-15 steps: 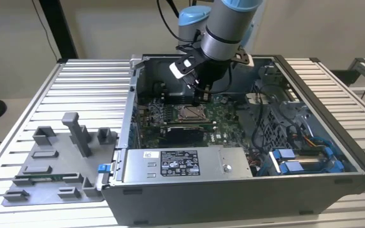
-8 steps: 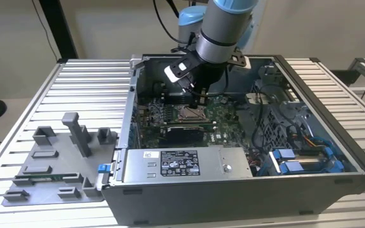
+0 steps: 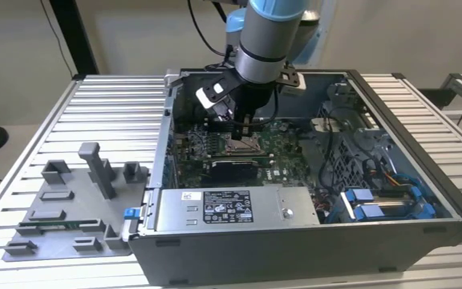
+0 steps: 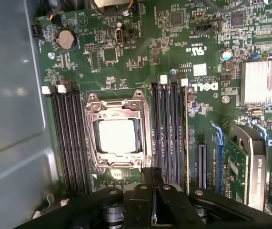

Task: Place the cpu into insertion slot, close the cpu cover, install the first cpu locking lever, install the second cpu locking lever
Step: 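Install the second cpu locking lever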

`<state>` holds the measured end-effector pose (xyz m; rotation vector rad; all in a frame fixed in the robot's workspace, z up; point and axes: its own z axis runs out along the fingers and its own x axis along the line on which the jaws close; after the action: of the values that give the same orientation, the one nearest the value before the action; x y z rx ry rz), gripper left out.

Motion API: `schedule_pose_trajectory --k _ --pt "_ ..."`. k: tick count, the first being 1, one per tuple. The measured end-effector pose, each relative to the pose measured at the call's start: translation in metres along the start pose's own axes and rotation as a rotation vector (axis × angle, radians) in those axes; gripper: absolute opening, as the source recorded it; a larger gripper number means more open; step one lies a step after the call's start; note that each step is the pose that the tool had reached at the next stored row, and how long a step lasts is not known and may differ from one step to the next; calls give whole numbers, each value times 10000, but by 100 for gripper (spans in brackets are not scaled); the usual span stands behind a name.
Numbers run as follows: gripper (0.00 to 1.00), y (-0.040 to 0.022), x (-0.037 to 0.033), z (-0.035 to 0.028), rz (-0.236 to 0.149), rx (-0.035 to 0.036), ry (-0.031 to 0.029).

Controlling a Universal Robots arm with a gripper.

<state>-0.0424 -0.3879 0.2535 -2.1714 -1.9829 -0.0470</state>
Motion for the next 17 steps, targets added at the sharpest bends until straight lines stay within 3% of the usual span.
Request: schedule_pose_trajectory --k 12,17 --pt "0 -118 -16 102 -2 3 13" --pt "0 -133 -17 139 -20 21 189"
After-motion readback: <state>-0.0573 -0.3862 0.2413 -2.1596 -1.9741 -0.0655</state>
